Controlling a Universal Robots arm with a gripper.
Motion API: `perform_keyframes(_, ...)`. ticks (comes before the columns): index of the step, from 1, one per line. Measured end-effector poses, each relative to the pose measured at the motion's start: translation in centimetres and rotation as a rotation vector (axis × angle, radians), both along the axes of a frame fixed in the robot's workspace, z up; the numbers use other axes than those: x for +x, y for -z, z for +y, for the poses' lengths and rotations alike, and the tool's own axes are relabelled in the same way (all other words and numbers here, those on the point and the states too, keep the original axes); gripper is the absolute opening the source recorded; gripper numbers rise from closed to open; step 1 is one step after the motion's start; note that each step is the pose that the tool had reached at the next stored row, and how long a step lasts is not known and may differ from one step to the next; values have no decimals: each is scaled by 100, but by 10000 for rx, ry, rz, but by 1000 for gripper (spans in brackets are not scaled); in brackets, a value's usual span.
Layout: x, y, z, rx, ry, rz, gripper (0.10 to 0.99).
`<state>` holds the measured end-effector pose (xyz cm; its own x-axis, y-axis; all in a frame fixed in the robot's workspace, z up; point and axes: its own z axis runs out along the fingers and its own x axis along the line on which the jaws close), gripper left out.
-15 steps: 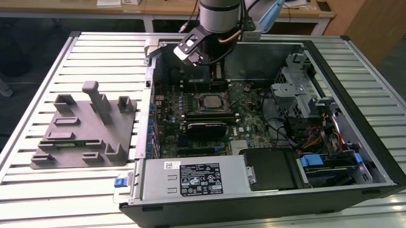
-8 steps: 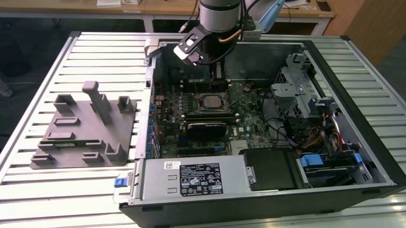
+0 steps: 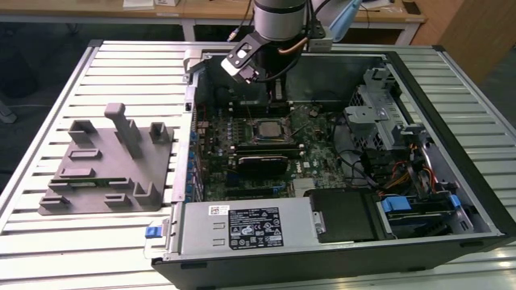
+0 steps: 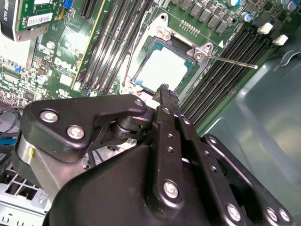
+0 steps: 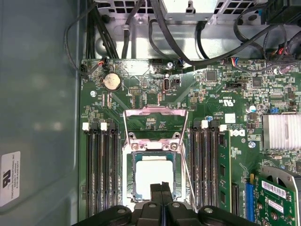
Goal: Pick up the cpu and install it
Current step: 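Close the cpu cover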
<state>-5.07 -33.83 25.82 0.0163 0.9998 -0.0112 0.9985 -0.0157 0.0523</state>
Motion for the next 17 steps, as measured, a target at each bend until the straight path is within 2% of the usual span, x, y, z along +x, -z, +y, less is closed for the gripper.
perform_keyframes(17, 185, 1, 0, 1, -1, -1, 106)
